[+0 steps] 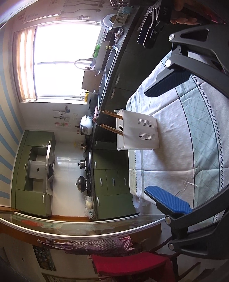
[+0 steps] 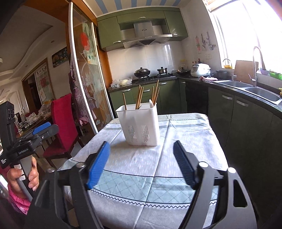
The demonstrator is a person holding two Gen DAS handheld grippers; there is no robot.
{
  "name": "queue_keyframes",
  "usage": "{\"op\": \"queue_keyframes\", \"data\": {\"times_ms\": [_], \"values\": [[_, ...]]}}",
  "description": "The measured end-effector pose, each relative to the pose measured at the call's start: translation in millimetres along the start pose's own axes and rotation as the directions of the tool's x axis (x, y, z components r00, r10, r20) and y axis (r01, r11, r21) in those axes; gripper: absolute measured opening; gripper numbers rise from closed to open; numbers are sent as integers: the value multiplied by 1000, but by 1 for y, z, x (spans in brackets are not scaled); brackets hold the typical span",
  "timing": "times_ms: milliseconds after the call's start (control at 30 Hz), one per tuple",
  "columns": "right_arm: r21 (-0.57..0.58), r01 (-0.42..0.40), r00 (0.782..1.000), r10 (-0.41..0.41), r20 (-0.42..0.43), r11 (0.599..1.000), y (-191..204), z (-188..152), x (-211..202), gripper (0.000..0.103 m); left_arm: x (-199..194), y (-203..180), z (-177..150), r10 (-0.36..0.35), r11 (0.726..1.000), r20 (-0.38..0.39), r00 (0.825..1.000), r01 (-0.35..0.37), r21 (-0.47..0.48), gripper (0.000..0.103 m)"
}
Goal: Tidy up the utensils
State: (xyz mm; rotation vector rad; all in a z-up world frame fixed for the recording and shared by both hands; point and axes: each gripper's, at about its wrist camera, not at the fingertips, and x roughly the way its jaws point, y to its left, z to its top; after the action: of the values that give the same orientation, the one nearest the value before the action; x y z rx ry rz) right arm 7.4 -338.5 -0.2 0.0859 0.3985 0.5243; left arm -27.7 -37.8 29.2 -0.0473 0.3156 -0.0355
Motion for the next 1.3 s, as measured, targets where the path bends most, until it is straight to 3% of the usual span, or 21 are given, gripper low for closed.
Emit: {"op": "queue_keyframes", "data": {"times_ms": [133,300,467,767,1300], "values": [[-48,52,998,-50,44,997,16,1,-21,99,-21,3,2,16,1000,32,999,-16,-21,96],[-107,150,985,-139,103,983,34,3,-33,99,-30,-2,-5,91,996,69,993,-92,13,96],[-151,225,970,-206,130,963,45,4,-31,99,-27,5,-11,63,998,32,998,-62,-32,96],[-156,205,977,-193,89,966,45,0,-18,99,-26,13,-16,75,996,22,997,-74,-56,96],[-150,194,979,-182,87,970,46,2,-14,99,-29,14,-16,68,996,24,997,-67,-52,96]]}}
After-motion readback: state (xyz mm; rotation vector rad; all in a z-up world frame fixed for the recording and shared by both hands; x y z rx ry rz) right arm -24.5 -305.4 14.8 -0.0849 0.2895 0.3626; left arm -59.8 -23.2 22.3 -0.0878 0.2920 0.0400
